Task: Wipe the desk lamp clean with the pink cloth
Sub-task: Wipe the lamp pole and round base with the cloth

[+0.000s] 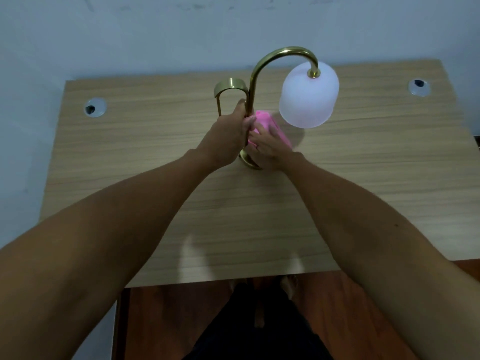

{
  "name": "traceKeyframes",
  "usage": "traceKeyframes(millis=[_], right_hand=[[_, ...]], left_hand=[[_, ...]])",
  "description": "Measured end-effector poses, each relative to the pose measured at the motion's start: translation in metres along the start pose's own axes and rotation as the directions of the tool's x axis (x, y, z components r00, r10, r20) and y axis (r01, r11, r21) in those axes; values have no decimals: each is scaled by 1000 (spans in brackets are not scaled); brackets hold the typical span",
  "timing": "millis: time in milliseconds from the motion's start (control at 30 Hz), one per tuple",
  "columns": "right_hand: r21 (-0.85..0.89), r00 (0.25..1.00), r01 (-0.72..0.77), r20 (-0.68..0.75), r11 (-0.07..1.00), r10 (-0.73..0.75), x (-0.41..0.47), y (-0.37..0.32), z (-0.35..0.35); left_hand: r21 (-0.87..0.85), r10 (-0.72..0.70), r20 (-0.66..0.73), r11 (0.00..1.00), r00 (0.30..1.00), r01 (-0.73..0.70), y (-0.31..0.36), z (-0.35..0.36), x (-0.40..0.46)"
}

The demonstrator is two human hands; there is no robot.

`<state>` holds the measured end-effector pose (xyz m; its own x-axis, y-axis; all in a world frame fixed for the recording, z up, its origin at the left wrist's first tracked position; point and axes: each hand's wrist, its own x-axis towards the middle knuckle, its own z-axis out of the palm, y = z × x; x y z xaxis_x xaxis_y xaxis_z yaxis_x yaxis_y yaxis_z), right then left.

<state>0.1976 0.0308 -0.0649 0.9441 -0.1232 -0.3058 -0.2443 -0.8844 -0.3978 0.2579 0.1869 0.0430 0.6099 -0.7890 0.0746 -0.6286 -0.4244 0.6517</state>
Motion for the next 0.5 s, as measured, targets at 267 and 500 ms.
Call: traceKeyframes(millis=[267,500], right_hand=[[63,993,30,-118,998,-23,-49,18,5],[176,957,2,-284,984,49,-97,-27,60]], left_hand=[[-49,-5,-47,999,999,3,3,2,-2],[-101,-48,-27,994,998,45,5,1,-3]])
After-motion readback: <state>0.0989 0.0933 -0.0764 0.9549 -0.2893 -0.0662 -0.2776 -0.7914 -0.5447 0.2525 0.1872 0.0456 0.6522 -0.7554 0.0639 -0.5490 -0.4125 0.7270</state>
